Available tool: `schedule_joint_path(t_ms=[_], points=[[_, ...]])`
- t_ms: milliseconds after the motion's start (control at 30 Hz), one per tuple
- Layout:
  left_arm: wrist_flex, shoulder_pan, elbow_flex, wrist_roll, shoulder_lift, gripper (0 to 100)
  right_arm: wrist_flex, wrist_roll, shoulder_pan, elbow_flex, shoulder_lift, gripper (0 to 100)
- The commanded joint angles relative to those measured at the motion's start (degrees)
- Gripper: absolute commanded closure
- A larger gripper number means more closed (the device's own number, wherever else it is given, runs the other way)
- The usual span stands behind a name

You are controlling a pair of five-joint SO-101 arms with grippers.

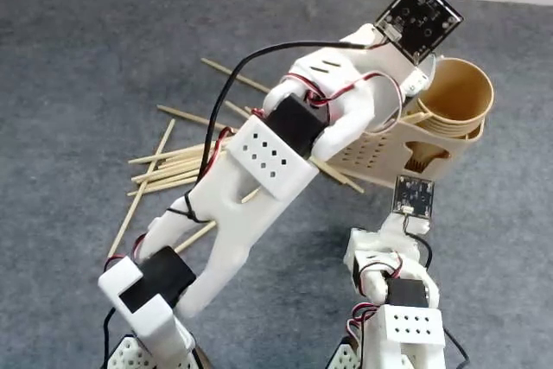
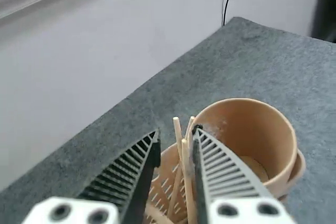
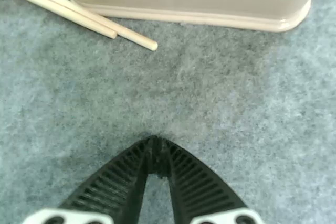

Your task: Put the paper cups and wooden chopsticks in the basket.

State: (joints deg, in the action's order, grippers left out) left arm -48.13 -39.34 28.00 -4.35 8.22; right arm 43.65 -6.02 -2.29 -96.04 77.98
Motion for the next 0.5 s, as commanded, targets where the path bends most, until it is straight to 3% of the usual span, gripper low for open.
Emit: schedule_joint_path(t_ms=[0,467], points=[[-7.9,1.1,6.0,0.2,-6.0,89,-1.1,-0.4,-0.3,-5.4,0.7,99.2],[-36.6,6.6,6.6,-2.1,-19.9,89,-1.1,-0.4,-0.3,-5.4,0.7,99.2]])
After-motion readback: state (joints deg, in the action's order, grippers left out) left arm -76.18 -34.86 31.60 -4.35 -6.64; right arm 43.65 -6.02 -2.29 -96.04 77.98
